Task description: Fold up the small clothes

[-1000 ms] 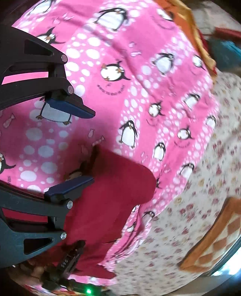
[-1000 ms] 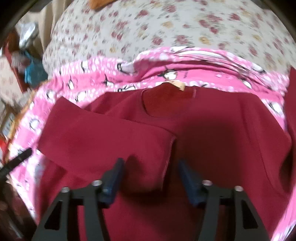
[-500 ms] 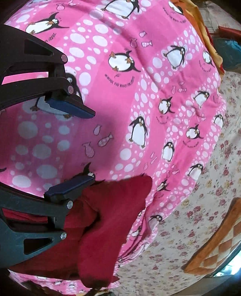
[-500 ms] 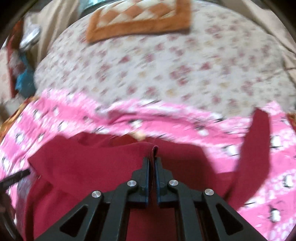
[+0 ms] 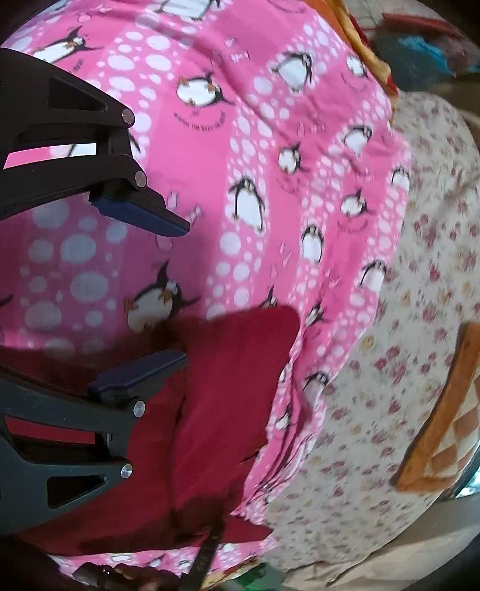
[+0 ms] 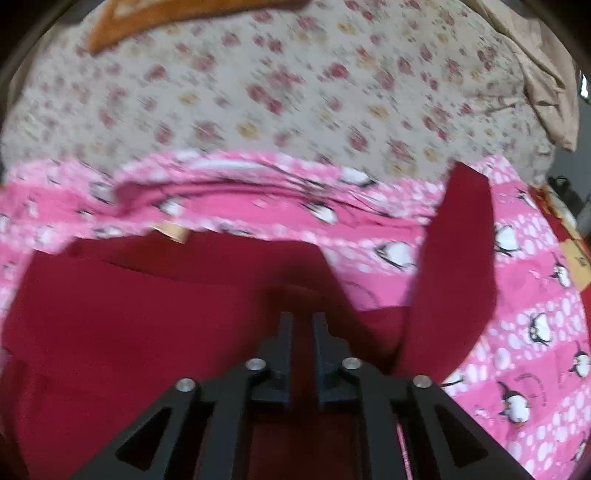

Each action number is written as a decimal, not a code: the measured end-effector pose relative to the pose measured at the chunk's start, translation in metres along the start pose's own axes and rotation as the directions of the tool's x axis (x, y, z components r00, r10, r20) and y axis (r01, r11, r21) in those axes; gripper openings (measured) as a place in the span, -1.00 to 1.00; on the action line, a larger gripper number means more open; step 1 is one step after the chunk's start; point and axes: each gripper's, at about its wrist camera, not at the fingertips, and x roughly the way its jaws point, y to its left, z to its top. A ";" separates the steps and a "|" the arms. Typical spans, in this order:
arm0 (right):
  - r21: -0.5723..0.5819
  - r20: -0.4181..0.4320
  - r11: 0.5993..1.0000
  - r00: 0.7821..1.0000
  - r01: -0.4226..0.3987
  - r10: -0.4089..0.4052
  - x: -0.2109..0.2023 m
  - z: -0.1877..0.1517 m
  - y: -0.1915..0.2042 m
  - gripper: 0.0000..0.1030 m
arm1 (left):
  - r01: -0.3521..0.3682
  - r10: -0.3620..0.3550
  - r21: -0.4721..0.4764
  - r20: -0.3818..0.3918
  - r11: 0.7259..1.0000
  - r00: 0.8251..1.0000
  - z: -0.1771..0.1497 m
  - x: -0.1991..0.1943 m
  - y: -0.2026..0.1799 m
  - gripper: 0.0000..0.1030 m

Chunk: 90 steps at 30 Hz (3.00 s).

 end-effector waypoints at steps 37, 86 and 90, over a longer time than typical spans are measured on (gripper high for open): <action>-0.159 -0.181 0.918 0.925 -0.363 0.334 0.026 -0.023 0.146 0.36 | -0.124 0.124 0.007 0.015 0.992 0.992 0.009 0.001 -0.001 0.28; 0.335 -0.027 0.938 0.996 0.091 -0.087 0.076 0.048 -0.196 0.36 | -0.090 0.096 0.092 -0.060 0.992 0.994 0.020 0.051 -0.052 0.28; 0.351 0.005 0.931 0.994 0.100 -0.108 0.088 0.068 -0.210 0.36 | -0.091 0.097 0.107 -0.060 0.990 0.993 0.020 0.052 -0.055 0.28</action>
